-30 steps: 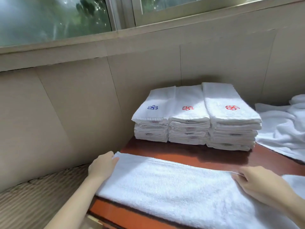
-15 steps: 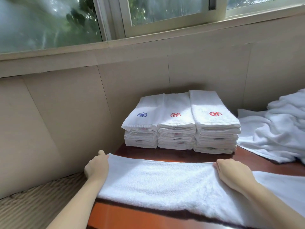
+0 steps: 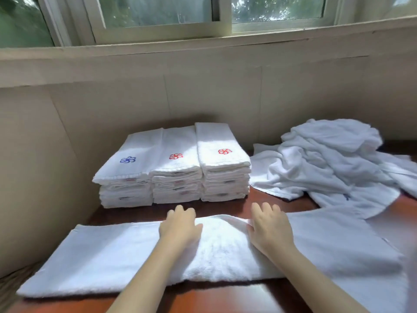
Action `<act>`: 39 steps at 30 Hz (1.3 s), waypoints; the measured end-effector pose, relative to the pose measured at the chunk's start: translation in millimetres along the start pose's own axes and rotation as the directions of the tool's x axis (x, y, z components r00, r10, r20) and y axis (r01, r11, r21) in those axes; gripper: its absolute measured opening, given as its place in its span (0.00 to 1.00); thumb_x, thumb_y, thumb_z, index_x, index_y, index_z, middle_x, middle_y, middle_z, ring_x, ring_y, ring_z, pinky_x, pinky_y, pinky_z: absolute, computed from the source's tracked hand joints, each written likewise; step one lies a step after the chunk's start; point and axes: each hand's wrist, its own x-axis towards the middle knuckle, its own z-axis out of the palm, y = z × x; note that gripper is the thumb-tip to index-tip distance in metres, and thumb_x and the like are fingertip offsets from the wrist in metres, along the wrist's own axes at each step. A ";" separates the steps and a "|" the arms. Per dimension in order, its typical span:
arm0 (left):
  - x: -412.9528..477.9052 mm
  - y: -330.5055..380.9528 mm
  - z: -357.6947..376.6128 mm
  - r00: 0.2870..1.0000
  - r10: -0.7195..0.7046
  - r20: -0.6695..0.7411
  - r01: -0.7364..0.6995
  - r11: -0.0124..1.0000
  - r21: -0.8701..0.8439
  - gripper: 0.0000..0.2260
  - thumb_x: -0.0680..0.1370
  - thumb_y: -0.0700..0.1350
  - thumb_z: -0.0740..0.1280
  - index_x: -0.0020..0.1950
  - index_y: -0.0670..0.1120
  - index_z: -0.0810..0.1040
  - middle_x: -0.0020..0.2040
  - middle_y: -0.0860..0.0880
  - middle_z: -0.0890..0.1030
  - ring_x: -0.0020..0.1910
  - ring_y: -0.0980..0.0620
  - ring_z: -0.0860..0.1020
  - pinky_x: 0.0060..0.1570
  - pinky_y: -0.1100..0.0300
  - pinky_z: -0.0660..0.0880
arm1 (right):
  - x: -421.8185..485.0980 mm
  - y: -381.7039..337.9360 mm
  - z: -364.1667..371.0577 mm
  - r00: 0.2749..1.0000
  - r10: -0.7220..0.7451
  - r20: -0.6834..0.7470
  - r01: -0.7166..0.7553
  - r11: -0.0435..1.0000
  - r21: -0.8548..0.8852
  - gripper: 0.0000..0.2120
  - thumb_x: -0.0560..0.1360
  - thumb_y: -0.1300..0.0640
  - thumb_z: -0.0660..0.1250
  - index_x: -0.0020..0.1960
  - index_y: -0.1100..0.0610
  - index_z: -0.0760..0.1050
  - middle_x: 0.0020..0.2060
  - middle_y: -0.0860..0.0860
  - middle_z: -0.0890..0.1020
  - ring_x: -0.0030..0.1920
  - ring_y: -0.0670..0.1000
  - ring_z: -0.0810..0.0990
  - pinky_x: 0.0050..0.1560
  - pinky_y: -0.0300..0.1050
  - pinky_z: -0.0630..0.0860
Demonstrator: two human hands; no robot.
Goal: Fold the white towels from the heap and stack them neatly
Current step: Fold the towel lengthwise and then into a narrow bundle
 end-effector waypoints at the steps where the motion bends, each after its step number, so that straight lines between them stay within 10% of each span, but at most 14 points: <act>1: -5.2 30.6 8.4 0.998 0.045 0.049 -0.042 0.997 -0.066 0.16 0.78 0.56 0.57 0.62 0.50 0.71 0.61 0.48 0.70 0.63 0.45 0.67 0.60 0.49 0.70 | -6.2 13.0 -5.7 0.997 0.045 0.069 -0.044 0.999 -0.020 0.16 0.58 0.53 0.76 0.40 0.56 0.72 0.35 0.54 0.77 0.35 0.58 0.76 0.31 0.48 0.70; 6: -26.2 88.3 50.4 0.992 0.108 -0.061 -0.111 0.992 -0.053 0.18 0.80 0.58 0.51 0.66 0.53 0.67 0.67 0.53 0.69 0.70 0.50 0.63 0.68 0.45 0.60 | -41.7 91.0 -25.2 0.874 0.220 0.434 -0.271 0.961 0.060 0.15 0.74 0.50 0.58 0.59 0.52 0.70 0.56 0.49 0.73 0.60 0.53 0.72 0.53 0.46 0.69; 12: -25.4 81.1 59.5 0.987 0.162 -0.006 -0.162 0.981 -0.109 0.21 0.81 0.59 0.49 0.75 0.63 0.55 0.77 0.54 0.57 0.76 0.51 0.51 0.73 0.44 0.48 | -55.4 117.6 -67.9 0.750 0.077 0.658 -0.212 0.969 0.128 0.24 0.69 0.61 0.59 0.64 0.47 0.70 0.59 0.46 0.75 0.59 0.50 0.74 0.53 0.42 0.72; 16: -28.6 80.4 58.9 0.983 0.184 -0.018 -0.185 0.974 -0.131 0.17 0.81 0.57 0.51 0.71 0.64 0.60 0.78 0.51 0.54 0.77 0.50 0.48 0.73 0.43 0.48 | -56.5 156.4 -87.2 0.671 0.073 0.738 -0.173 0.983 0.060 0.15 0.70 0.64 0.57 0.49 0.49 0.75 0.46 0.47 0.77 0.43 0.47 0.73 0.33 0.35 0.67; 22: -22.2 81.9 47.2 0.938 0.228 -0.263 -0.265 0.958 -0.114 0.08 0.81 0.51 0.55 0.56 0.57 0.73 0.58 0.58 0.74 0.66 0.52 0.67 0.60 0.50 0.66 | -58.6 226.3 -65.9 0.789 0.468 0.398 -0.573 0.794 0.202 0.05 0.72 0.57 0.66 0.39 0.48 0.73 0.41 0.47 0.77 0.42 0.48 0.74 0.37 0.40 0.67; 26: -14.4 84.0 45.6 0.945 0.206 -0.254 -0.240 0.964 -0.113 0.09 0.82 0.49 0.54 0.56 0.55 0.73 0.52 0.57 0.77 0.55 0.51 0.73 0.54 0.52 0.68 | -57.3 227.8 -31.7 0.724 0.618 0.306 -0.687 0.686 0.239 0.04 0.74 0.55 0.67 0.48 0.52 0.74 0.51 0.53 0.79 0.54 0.57 0.76 0.47 0.45 0.69; 32: -1.1 76.3 41.7 0.948 0.271 -0.169 -0.300 0.937 -0.177 0.09 0.82 0.45 0.56 0.53 0.52 0.75 0.47 0.52 0.76 0.50 0.50 0.72 0.51 0.52 0.72 | -49.3 231.3 -20.0 0.745 0.627 0.229 -0.664 0.728 0.169 0.08 0.77 0.54 0.63 0.55 0.51 0.74 0.54 0.54 0.78 0.54 0.58 0.75 0.44 0.45 0.67; 39: -19.7 71.8 37.2 0.935 0.283 -0.214 -0.321 0.932 -0.168 0.20 0.80 0.49 0.61 0.72 0.52 0.64 0.64 0.50 0.67 0.64 0.48 0.64 0.60 0.56 0.67 | -51.5 237.4 -21.3 0.797 0.531 0.286 -0.588 0.791 0.170 0.18 0.78 0.45 0.60 0.65 0.51 0.69 0.59 0.55 0.79 0.60 0.59 0.75 0.52 0.47 0.69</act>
